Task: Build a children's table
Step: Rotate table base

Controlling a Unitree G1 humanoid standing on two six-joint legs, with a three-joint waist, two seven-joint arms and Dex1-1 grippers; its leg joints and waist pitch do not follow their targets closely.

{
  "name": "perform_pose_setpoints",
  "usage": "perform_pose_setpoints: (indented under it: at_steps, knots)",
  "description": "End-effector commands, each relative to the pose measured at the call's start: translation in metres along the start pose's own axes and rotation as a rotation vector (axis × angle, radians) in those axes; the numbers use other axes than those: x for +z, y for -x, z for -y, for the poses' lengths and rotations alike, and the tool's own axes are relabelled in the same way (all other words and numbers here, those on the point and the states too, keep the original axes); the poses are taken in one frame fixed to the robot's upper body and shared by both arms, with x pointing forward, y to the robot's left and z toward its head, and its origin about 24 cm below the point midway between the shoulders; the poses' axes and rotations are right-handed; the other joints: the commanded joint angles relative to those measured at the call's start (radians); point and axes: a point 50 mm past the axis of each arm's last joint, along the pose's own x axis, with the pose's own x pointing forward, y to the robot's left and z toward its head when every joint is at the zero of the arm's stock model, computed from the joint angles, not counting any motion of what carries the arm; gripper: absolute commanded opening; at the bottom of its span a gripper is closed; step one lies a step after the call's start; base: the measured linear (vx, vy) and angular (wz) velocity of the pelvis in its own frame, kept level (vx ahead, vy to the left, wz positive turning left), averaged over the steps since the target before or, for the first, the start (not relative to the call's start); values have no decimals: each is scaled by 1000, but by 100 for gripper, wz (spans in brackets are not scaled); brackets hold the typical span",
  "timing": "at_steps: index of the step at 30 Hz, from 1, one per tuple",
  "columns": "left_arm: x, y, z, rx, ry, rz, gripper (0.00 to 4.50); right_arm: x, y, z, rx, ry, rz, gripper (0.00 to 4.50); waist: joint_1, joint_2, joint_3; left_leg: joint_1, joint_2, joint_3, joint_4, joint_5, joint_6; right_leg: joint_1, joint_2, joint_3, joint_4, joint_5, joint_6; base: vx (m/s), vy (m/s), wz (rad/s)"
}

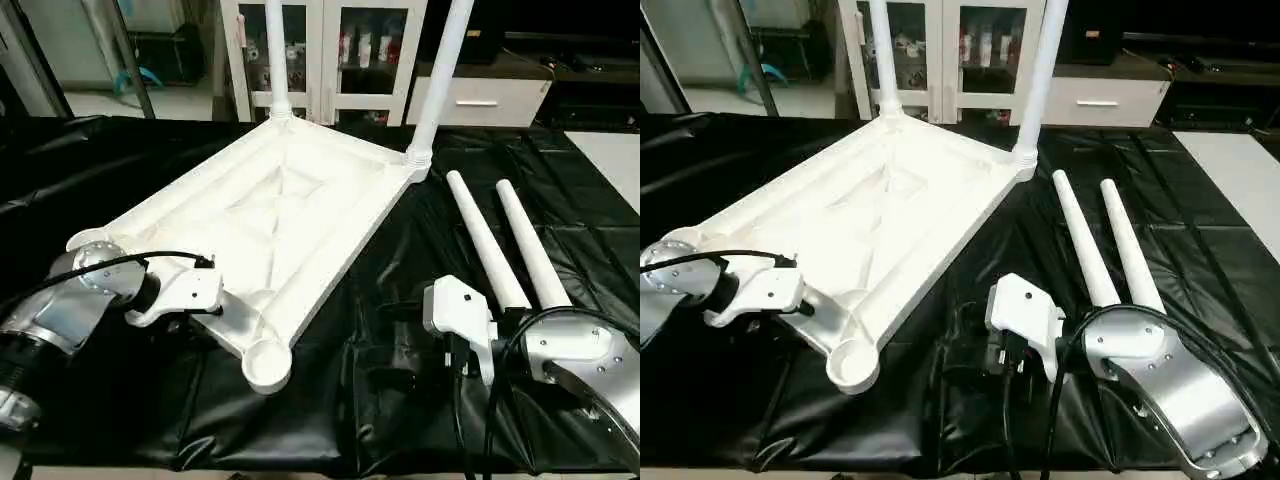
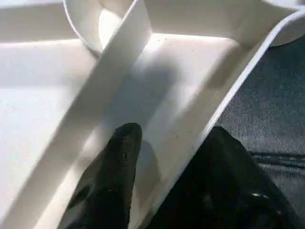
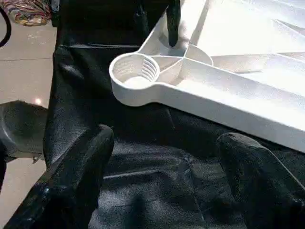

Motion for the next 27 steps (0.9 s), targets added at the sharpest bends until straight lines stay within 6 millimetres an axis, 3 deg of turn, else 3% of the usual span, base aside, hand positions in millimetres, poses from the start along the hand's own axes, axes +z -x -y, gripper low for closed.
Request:
perform_pose_setpoints:
  at_steps: [1,7,8,11,16,21,27]
  knots:
    - [6,1,-10,81,76,79,190,4,0,2,-13,17,1,388,3,12,-59,18,34,-21,-78,-361,-38,31,-47,46,-82,-368,-200,0,0,0]
    - [3,-4,-10,103,157,80,159,3,-2,2,-19,17,0,388,3,13,-57,13,34,-26,-81,-380,-37,32,-47,44,-85,-393,-182,0,0,0]
    - [2,-7,-10,128,193,77,154,4,-2,3,-23,19,2,388,-3,5,-58,7,32,-28,-81,-372,-33,37,-49,43,-86,-417,-169,0,0,0]
    - [2,-10,-11,180,266,82,130,4,-3,3,-29,22,2,388,-9,7,-57,6,31,-30,-78,-364,-25,36,-51,40,-93,-490,-142,0,0,0]
    - [-3,-22,-9,307,454,66,111,2,-5,6,-61,24,5,388,-22,9,-56,-5,26,-35,-77,-347,-19,39,-47,33,-97,-510,-123,0,0,0]
    - [11,-45,-5,356,505,88,97,2,-6,8,-82,24,6,388,-43,2,-59,-4,22,-36,-69,-341,8,38,-43,29,-102,-492,-138,0,0,0]
    - [47,-66,4,341,527,192,61,-1,-6,15,-142,35,-12,388,-43,2,-62,-7,27,-33,-68,-291,33,39,-41,30,-97,-419,-173,0,0,0]
